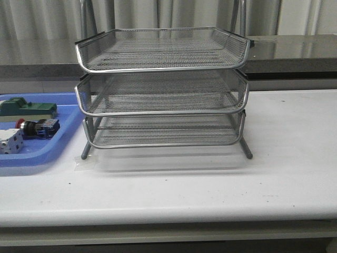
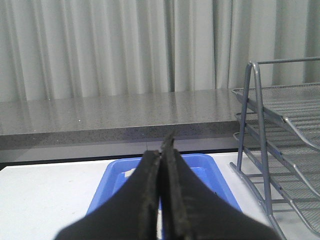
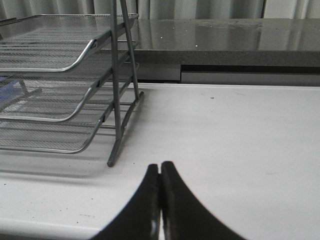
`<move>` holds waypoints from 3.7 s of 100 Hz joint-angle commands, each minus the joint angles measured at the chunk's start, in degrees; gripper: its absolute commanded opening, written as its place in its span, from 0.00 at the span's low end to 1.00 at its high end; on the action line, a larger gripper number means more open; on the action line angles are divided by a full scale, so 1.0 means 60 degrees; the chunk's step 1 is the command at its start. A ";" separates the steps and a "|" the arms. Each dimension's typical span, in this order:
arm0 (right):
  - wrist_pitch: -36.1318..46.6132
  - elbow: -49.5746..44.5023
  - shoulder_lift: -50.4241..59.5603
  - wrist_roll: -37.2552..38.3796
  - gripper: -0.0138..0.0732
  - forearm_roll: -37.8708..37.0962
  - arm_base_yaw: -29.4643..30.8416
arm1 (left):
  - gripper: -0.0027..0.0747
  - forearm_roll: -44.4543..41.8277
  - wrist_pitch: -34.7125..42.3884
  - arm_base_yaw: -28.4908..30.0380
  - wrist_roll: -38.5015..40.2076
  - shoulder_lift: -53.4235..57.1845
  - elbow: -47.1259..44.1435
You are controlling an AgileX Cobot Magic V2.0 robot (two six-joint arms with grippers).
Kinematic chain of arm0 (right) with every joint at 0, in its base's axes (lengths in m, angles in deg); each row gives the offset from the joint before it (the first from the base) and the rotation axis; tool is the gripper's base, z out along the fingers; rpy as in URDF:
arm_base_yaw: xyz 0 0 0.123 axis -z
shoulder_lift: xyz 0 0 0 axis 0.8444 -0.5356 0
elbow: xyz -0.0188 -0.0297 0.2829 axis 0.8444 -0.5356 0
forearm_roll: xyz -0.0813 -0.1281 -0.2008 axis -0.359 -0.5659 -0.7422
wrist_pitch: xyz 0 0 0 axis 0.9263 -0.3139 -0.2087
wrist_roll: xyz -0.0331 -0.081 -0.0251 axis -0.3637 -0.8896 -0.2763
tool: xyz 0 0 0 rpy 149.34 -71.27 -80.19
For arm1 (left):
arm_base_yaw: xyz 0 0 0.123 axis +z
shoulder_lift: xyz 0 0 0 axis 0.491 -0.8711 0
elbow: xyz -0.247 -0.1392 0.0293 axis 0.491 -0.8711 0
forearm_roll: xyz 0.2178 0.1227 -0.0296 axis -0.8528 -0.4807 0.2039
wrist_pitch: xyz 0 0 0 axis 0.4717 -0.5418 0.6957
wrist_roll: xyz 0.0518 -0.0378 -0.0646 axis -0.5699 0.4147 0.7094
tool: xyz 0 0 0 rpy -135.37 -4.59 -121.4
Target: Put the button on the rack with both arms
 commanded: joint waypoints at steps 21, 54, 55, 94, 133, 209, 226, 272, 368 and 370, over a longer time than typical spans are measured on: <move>0.0831 -0.0011 0.0154 0.0015 0.08 -0.0073 0.0016 | 0.01 0.0081 0.0778 0.0033 0.0097 0.0315 -0.0324; 0.0867 -0.0011 0.0154 -0.0057 0.08 -0.0244 0.0016 | 0.01 0.0081 0.0778 0.0033 0.0097 0.0315 -0.0324; 0.0866 -0.0011 0.0154 -0.0057 0.08 -0.0244 0.0016 | 0.01 0.0081 0.0778 0.0033 0.0097 0.0315 -0.0324; 0.1696 0.0031 0.0154 -0.0057 0.08 -0.0244 0.0016 | 0.01 0.0081 0.0778 0.0033 0.0097 0.0315 -0.0324; -0.1416 0.2639 -0.1022 -0.0057 0.08 0.0519 0.0016 | 0.01 0.0081 0.0778 0.0033 0.0097 0.0315 -0.0324; -0.4000 0.7075 -0.8498 -0.0057 0.08 0.2933 0.0016 | 0.01 0.0081 0.0778 0.0033 0.0097 0.0315 -0.0324; -0.3659 0.7075 -0.9231 -0.0138 0.09 0.4024 0.0008 | 0.01 0.0081 0.0778 0.0033 0.0097 0.0315 -0.0324; -0.3243 0.7075 -0.9835 -0.0294 0.69 0.5910 -0.0025 | 0.01 0.0081 0.0778 0.0033 0.0097 0.0315 -0.0324; -0.2196 0.7430 -1.3985 -0.8831 0.69 1.5579 -0.0970 | 0.01 0.0081 0.0778 0.0033 0.0097 0.0315 -0.0324; -0.2229 0.7430 -1.4042 -0.8984 0.69 1.5850 -0.0970 | 0.01 0.0081 0.0778 0.0033 0.0097 0.0315 -0.0324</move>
